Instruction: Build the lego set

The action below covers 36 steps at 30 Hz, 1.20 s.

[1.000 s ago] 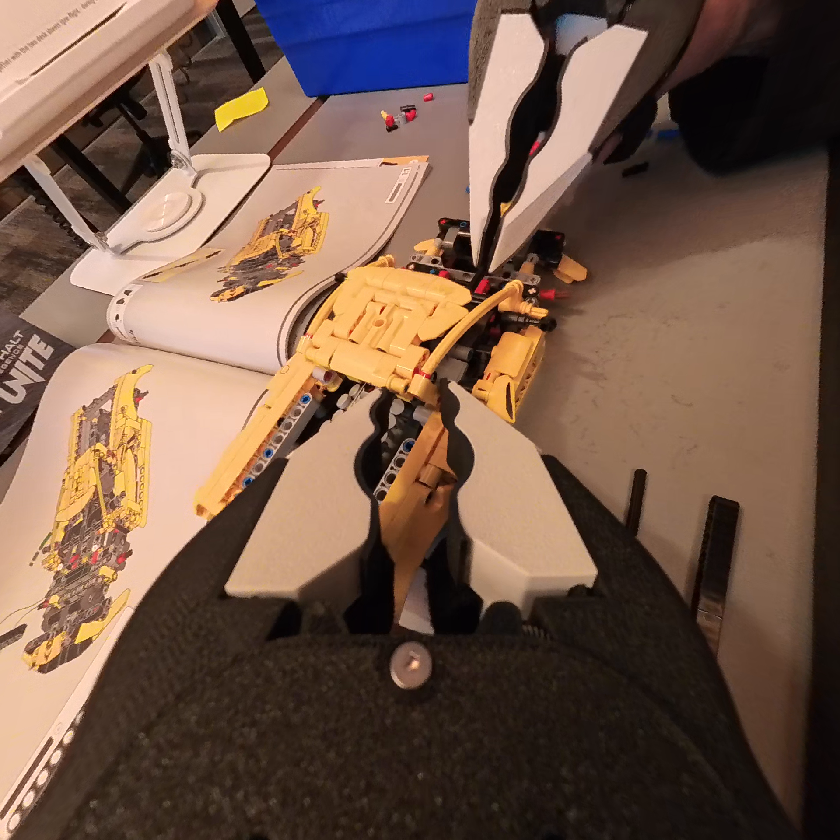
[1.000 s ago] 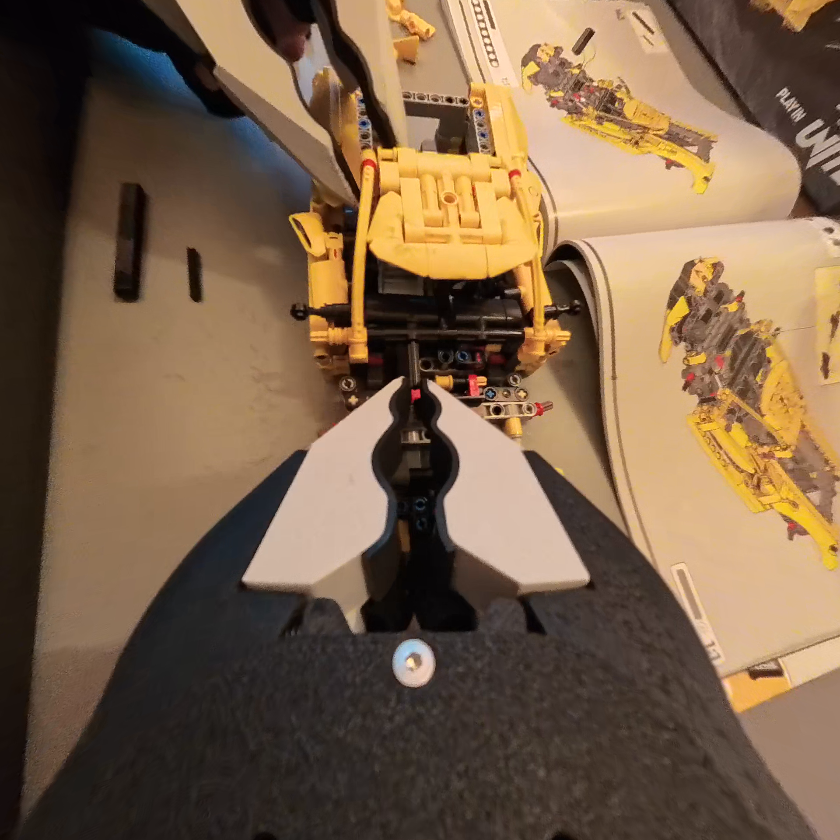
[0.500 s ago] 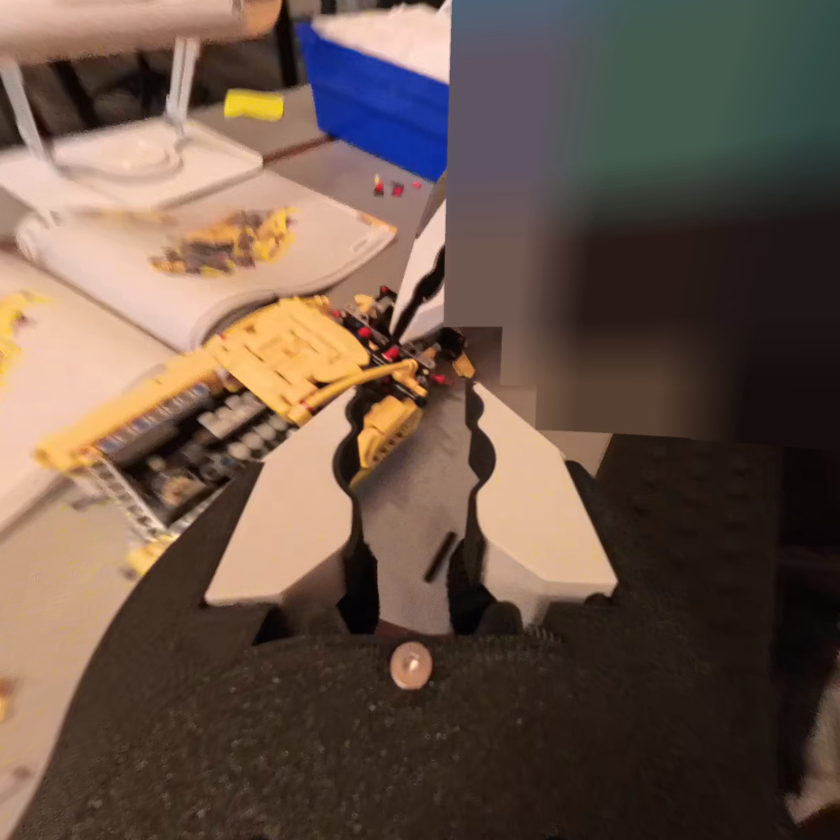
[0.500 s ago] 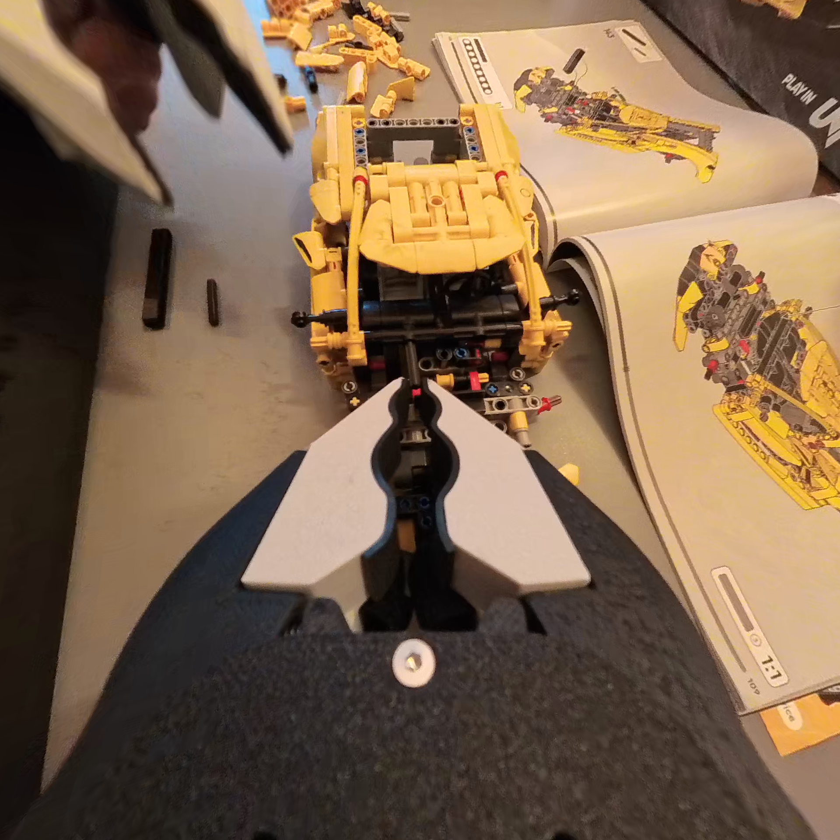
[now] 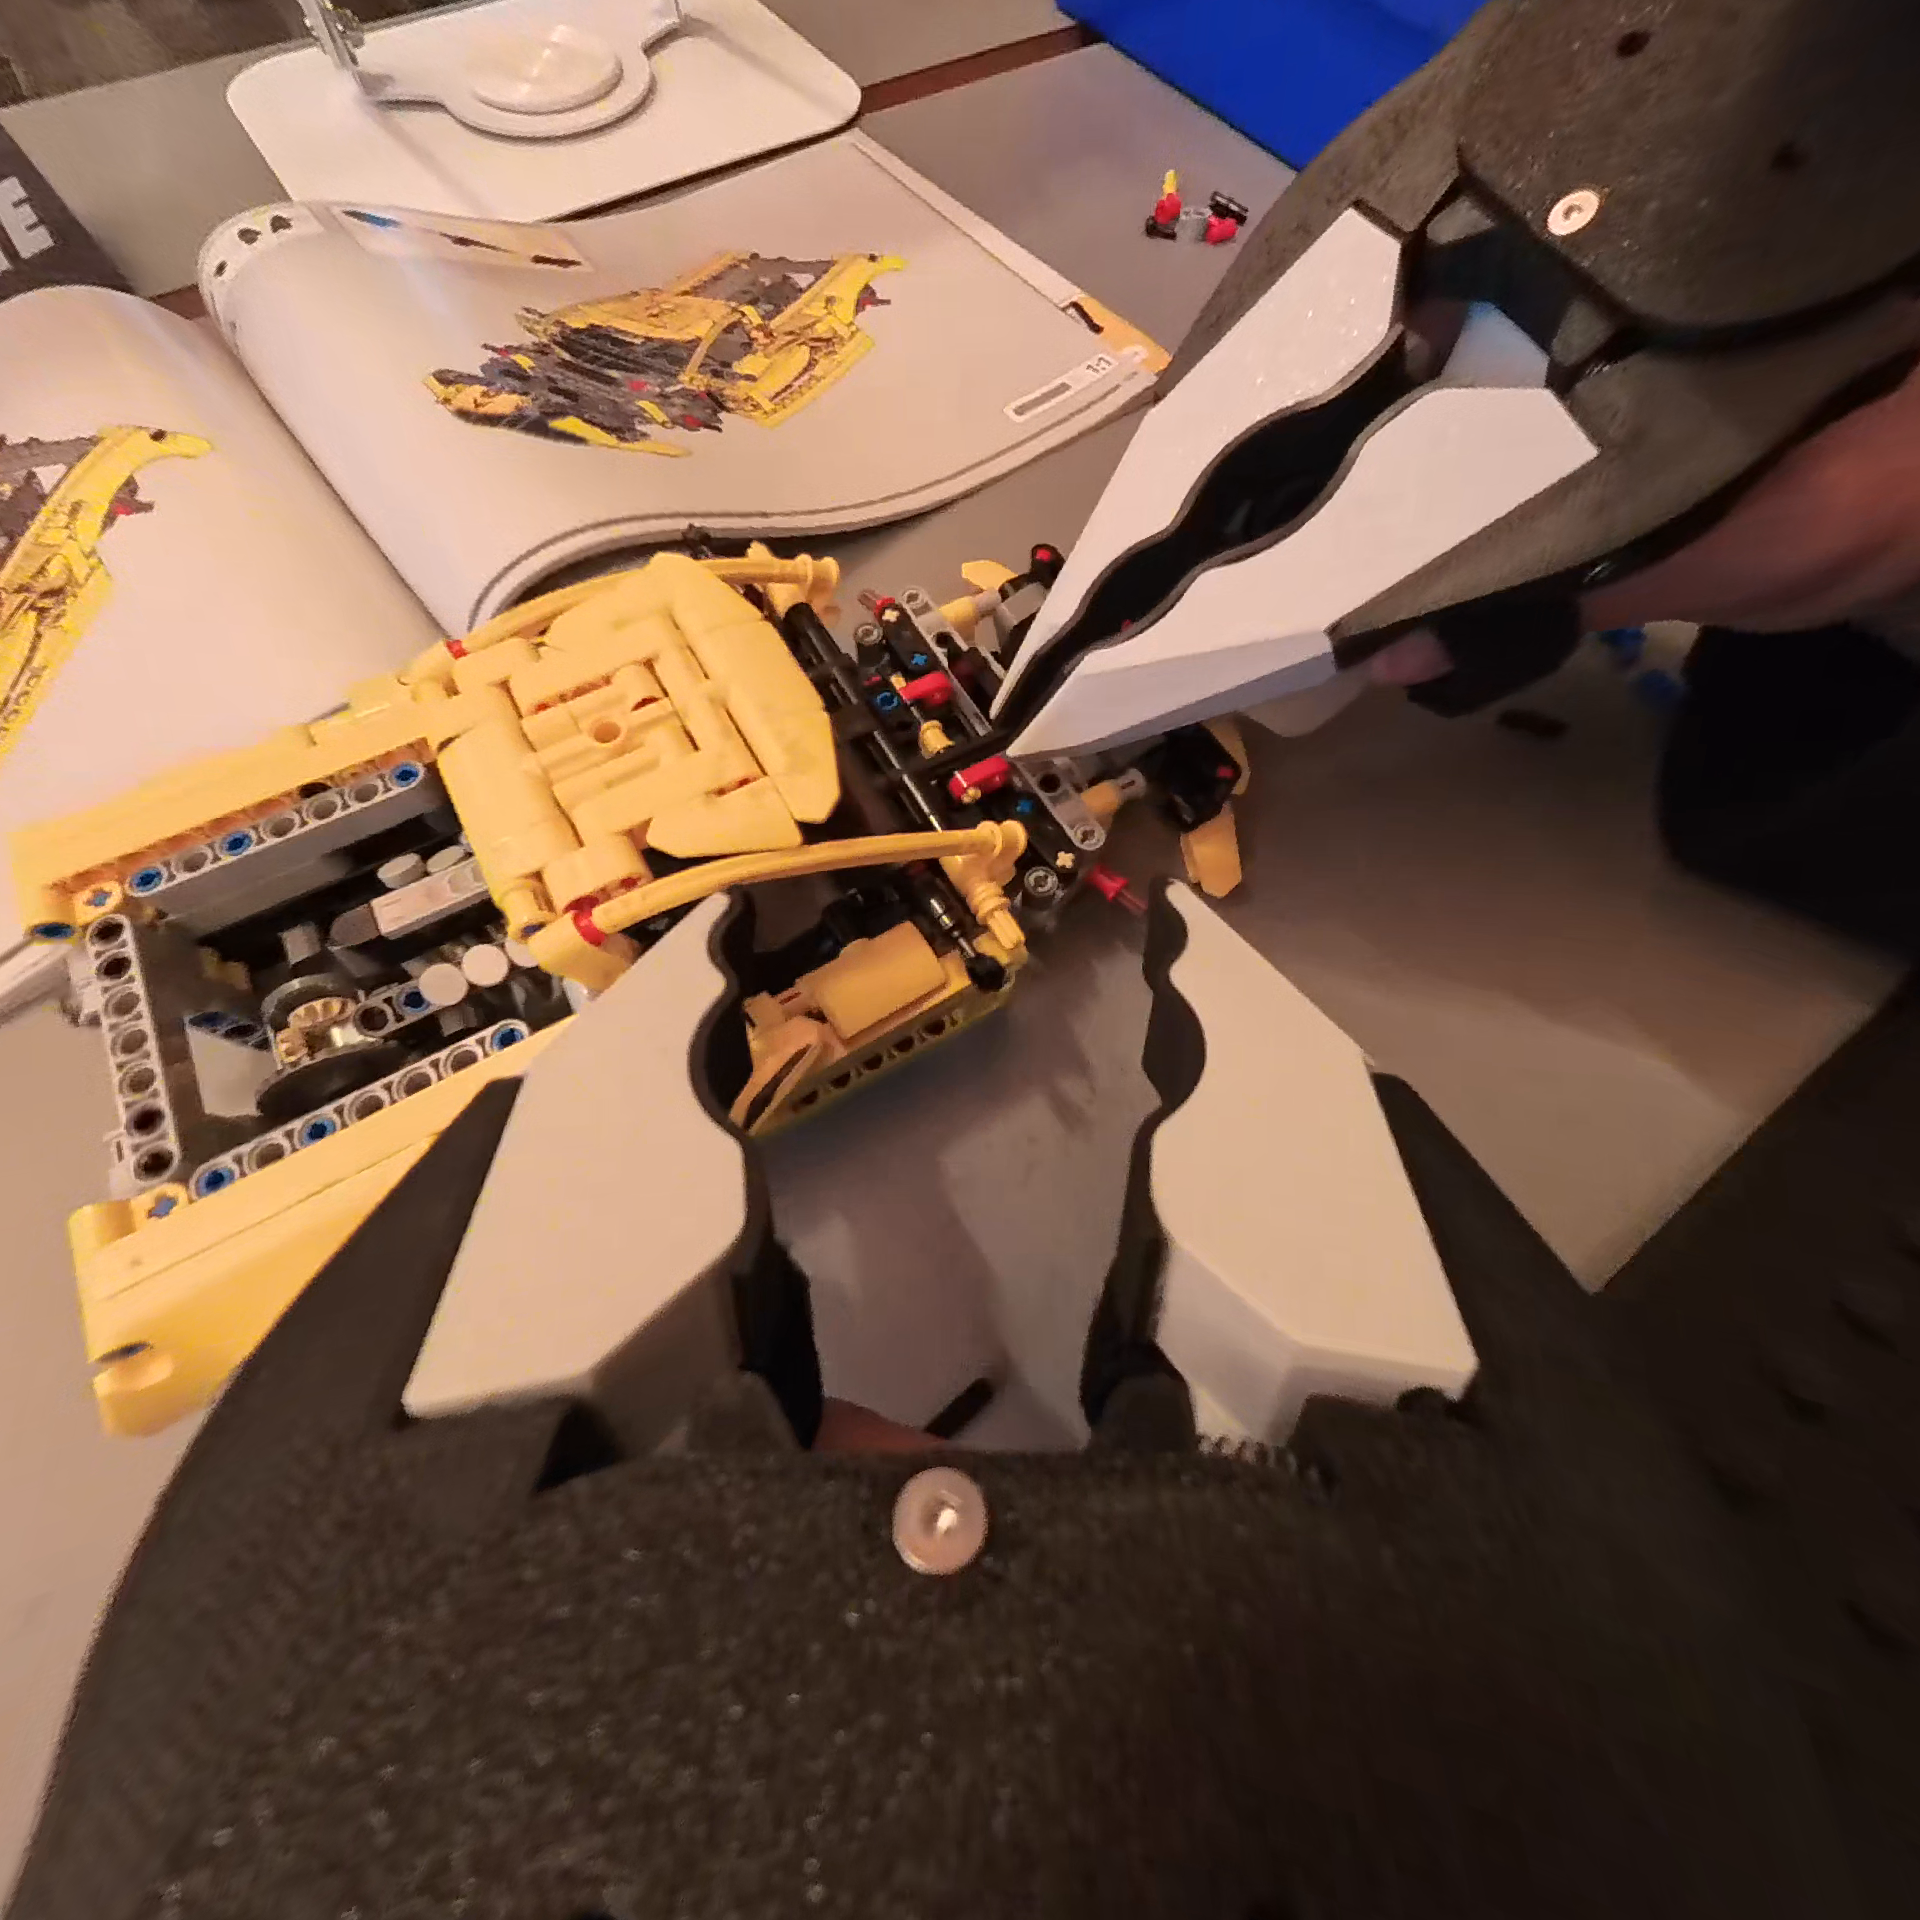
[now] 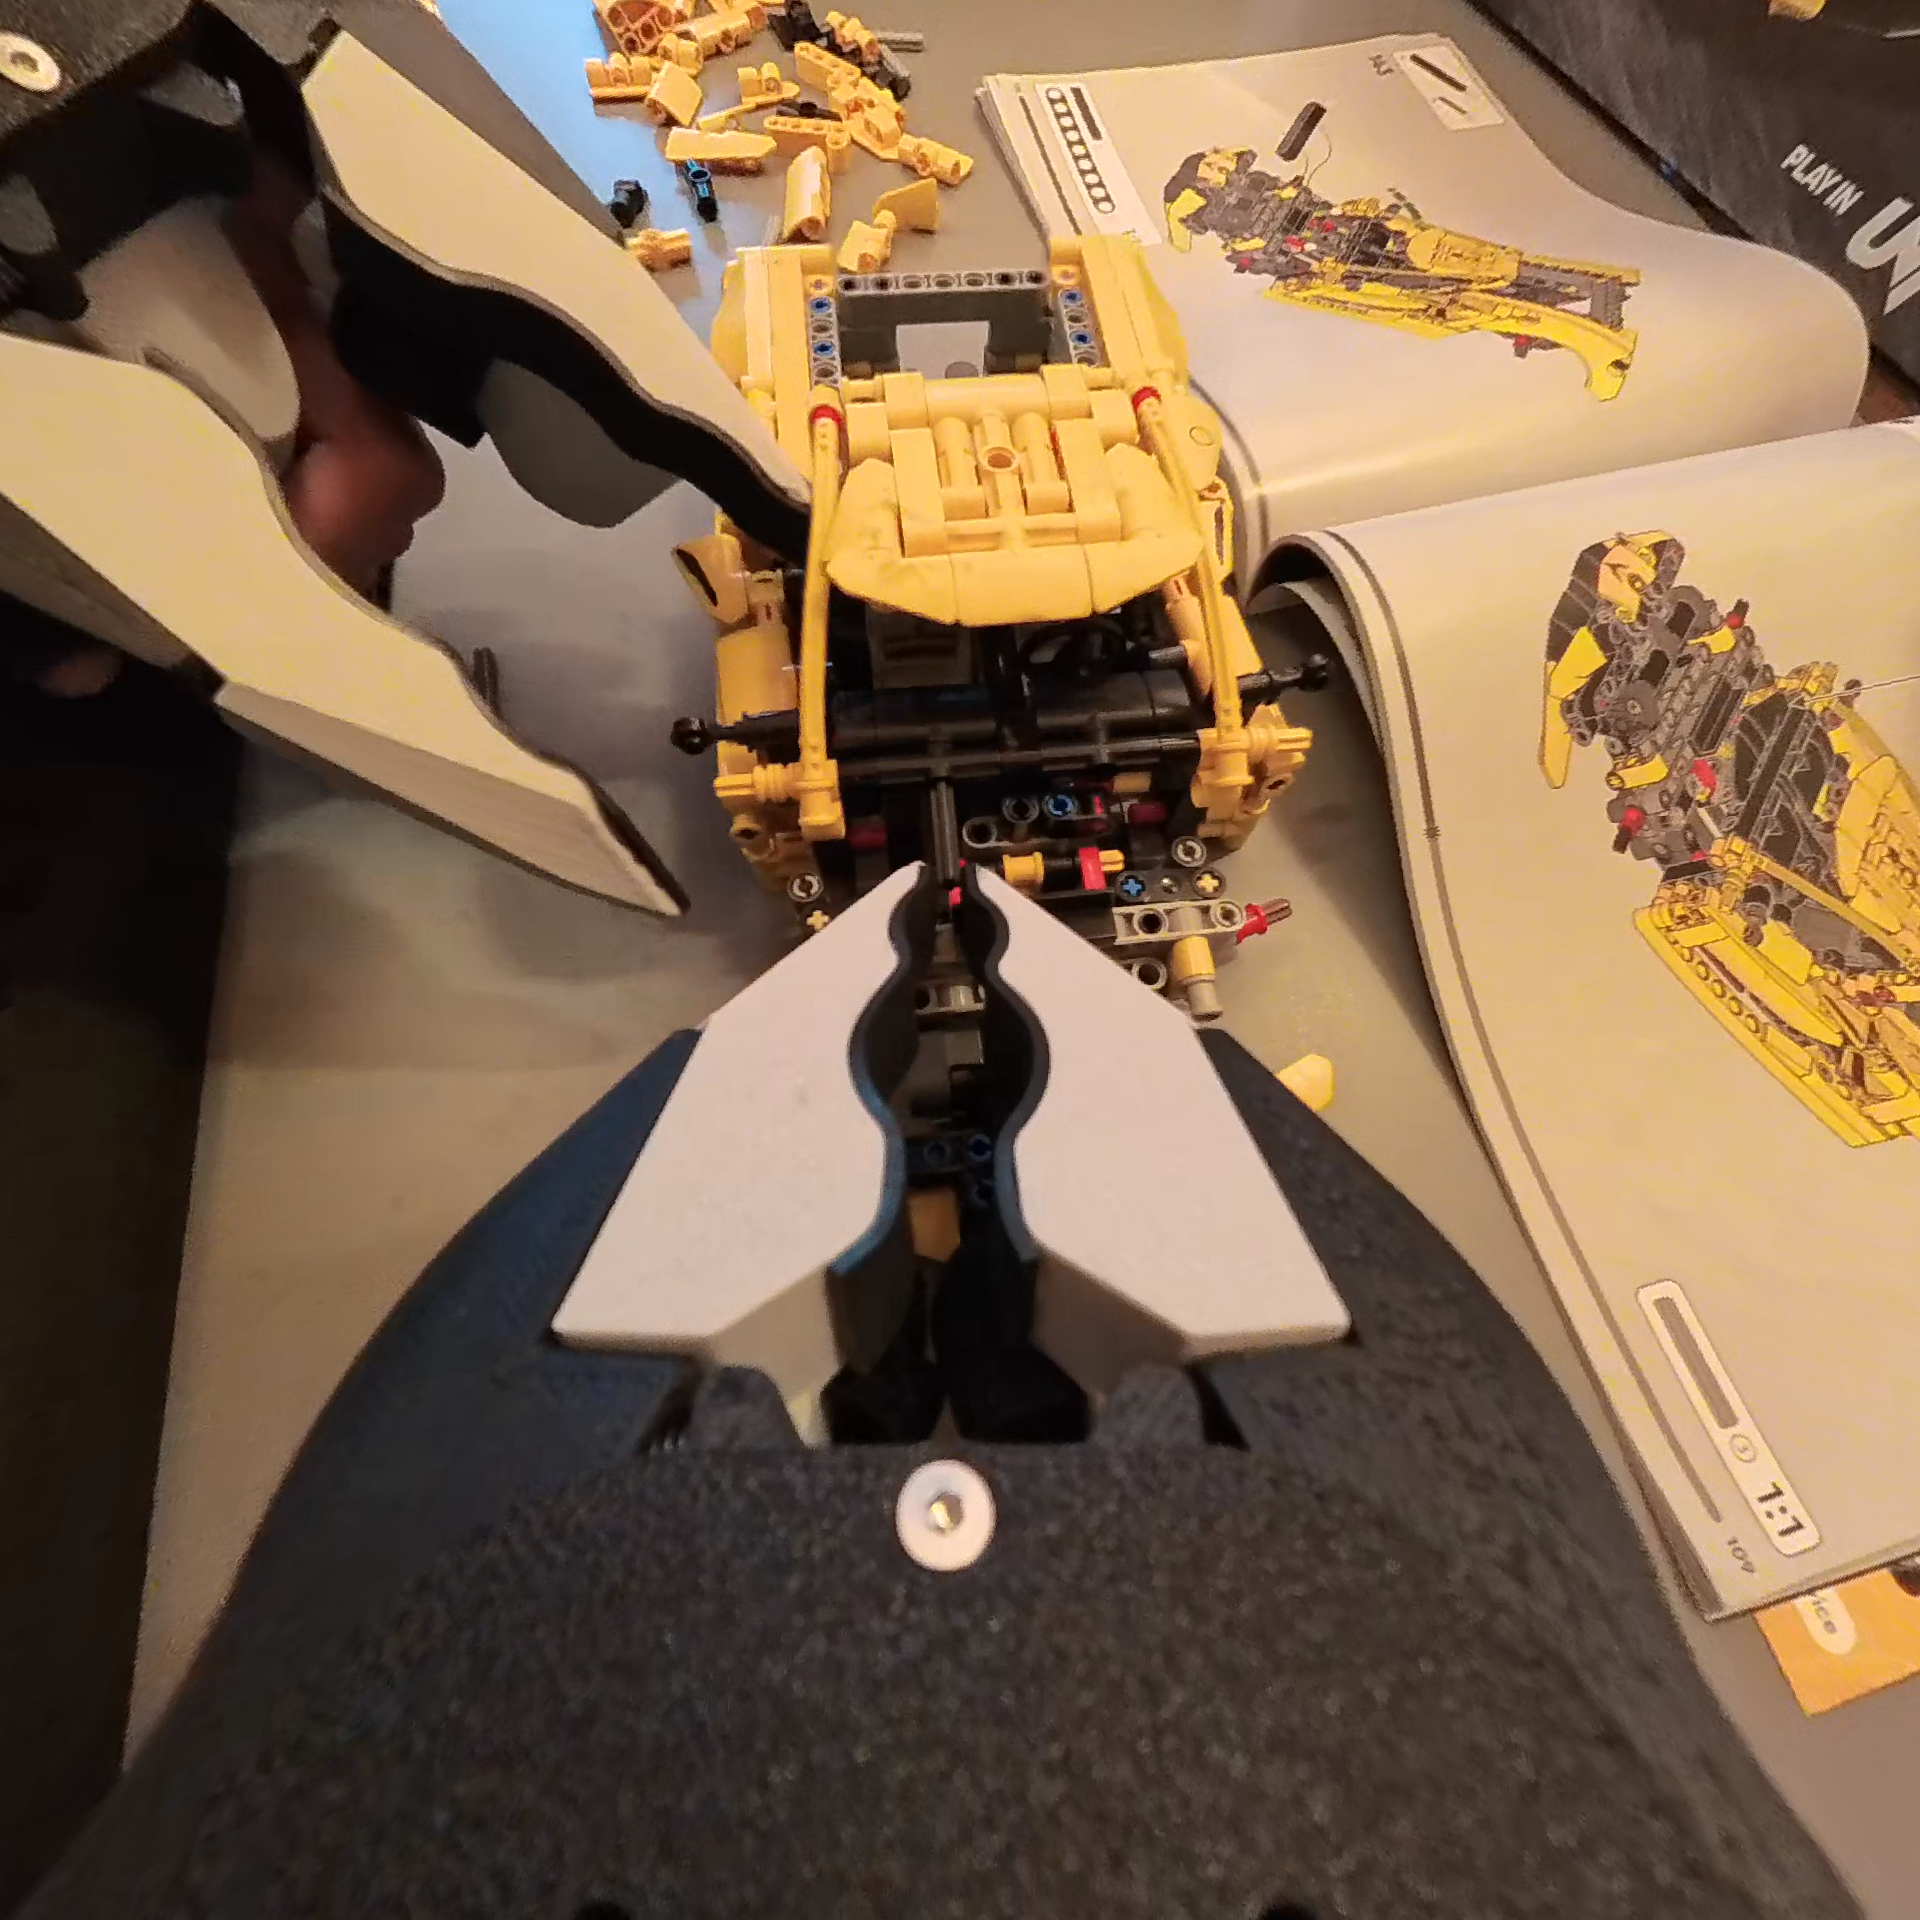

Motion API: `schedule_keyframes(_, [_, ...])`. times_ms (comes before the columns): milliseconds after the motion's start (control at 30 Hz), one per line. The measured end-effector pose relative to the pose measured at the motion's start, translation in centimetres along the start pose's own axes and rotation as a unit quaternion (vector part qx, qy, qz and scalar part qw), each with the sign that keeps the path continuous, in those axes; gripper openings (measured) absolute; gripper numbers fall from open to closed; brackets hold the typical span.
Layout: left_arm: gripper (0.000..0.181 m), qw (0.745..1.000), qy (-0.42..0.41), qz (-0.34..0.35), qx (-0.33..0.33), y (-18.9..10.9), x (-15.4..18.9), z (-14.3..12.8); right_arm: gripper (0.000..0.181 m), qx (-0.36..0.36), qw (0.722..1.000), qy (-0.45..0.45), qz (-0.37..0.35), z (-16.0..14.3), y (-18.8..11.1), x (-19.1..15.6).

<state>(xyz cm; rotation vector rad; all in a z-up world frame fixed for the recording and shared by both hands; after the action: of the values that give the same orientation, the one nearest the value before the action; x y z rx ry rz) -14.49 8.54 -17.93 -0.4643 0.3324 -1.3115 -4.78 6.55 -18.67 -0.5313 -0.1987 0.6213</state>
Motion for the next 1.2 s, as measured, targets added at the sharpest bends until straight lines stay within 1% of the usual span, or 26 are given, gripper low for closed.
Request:
schedule_keyframes(100, [0.076,1.0,0.017,0.018,-0.006,0.1,0.2,0.0,0.003,0.001,1.0,0.002,0.0,0.0,-0.1,0.1])
schedule_keyframes(200, [0.076,0.999,0.035,0.032,0.007,-0.2,0.9,0.2,0.003,0.003,1.0,0.005,0.002,-0.1,-0.1,0.1])
schedule_keyframes(300, [0.077,1.0,0.01,0.012,-0.019,0.8,1.2,-0.4,0.003,0.003,1.0,0.005,0.002,-0.1,0.0,0.1])
schedule_keyframes(367, [0.077,1.0,-0.008,0.01,-0.02,1.0,1.1,-0.3,0.003,0.003,1.0,0.004,0.001,-0.1,-0.1,0.1])
schedule_keyframes(500, [0.078,1.0,-0.014,0.007,-0.025,1.6,1.2,-0.1,0.003,0.003,1.0,0.004,0.002,-0.1,0.0,0.1])
schedule_keyframes(633, [0.078,0.999,0.012,0.016,-0.035,2.2,1.3,-0.1,0.003,0.002,1.0,-0.001,-0.007,-0.1,-0.1,0.2])
schedule_keyframes(867, [0.079,0.995,0.088,0.009,-0.044,2.4,1.7,-0.6,0.002,0.006,1.0,-0.021,-0.01,0.0,-0.1,0.5])
schedule_keyframes(967, [0.078,0.995,0.091,-0.001,-0.043,2.3,1.6,-0.6,0.002,0.009,1.0,-0.008,0.003,0.0,-0.1,0.6])
schedule_keyframes(1200, [0.066,0.994,0.101,0.005,-0.04,2.1,1.1,-0.6,0.002,0.008,1.0,-0.011,0.011,0.0,0.1,0.5])
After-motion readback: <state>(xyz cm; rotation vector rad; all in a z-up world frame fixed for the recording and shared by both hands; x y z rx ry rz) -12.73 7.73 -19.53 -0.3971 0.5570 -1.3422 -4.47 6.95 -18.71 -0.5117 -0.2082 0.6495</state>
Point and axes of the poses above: each gripper's, where its closed fingertips meet, y out along the fingers, z out of its top, x = y × z across the jaws, the point moved 5 cm from there along -y, back along the fingers, and after that the axes turned 4 degrees about x, right-handed, at the moved point
